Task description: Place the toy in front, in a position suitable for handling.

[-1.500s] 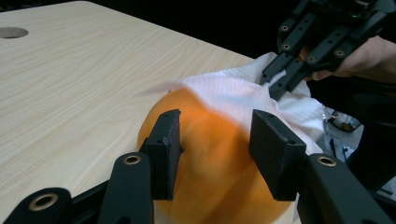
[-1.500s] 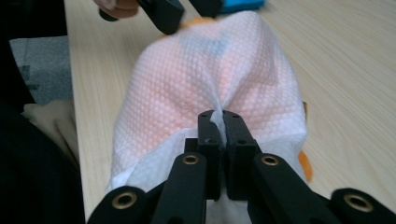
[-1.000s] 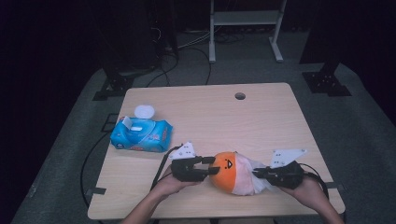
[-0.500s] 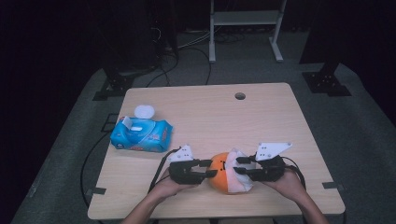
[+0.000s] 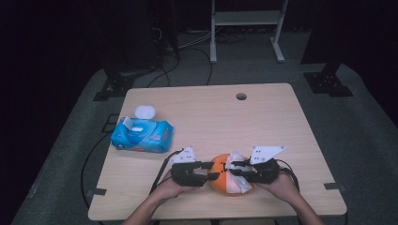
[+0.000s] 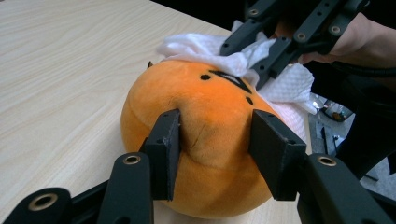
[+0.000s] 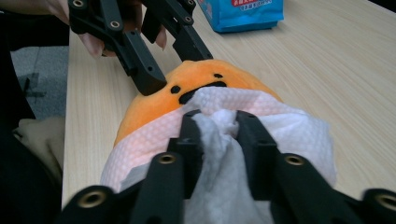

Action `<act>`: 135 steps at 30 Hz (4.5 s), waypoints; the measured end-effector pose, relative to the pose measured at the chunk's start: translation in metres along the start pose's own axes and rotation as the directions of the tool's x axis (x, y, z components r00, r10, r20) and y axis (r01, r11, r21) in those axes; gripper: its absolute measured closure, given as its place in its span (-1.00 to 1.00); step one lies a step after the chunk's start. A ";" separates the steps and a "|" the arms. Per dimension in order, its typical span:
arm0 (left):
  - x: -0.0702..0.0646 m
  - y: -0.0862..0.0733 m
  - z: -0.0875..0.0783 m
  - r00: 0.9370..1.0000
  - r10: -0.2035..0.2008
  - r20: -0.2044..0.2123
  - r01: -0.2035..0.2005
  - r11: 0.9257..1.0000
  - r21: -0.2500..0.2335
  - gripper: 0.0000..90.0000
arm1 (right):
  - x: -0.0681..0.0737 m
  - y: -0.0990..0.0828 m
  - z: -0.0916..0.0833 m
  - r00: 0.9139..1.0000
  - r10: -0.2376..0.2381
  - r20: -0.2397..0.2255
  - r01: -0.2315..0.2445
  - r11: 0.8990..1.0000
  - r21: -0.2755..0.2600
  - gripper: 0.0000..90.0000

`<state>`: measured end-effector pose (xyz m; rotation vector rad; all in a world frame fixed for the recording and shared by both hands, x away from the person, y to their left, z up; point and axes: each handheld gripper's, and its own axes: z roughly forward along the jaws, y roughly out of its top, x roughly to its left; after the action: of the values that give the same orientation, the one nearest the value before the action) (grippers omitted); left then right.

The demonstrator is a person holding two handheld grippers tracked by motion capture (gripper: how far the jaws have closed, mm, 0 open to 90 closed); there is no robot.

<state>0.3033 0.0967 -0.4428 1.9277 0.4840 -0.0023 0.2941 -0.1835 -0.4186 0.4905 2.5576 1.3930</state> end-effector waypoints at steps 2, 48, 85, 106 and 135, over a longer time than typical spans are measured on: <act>-0.001 -0.001 0.001 1.000 -0.004 -0.003 0.004 1.000 -0.001 0.18 | 0.001 0.000 -0.005 1.000 -0.004 0.007 0.004 1.000 0.001 0.71; 0.015 0.004 0.013 0.994 -0.076 -0.072 0.075 0.997 -0.023 0.19 | 0.001 -0.017 -0.032 0.997 0.018 0.071 -0.017 1.000 -0.013 0.88; 0.010 0.002 0.011 0.996 -0.008 -0.087 0.005 1.000 -0.029 0.14 | -0.011 -0.017 -0.033 0.990 0.068 0.122 -0.067 0.998 -0.012 0.88; 0.003 0.000 0.013 0.998 0.029 -0.057 -0.030 0.999 -0.024 0.11 | -0.001 -0.011 -0.023 0.995 0.087 0.039 -0.085 0.995 -0.047 0.88; 0.005 -0.001 0.008 0.997 0.068 -0.036 -0.068 0.998 -0.001 0.09 | -0.002 -0.020 -0.025 0.997 0.080 0.024 -0.079 0.997 -0.010 0.88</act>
<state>0.3092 0.0917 -0.4478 1.9444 0.4422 0.0773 0.2838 -0.2137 -0.4217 0.6103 2.5377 1.4141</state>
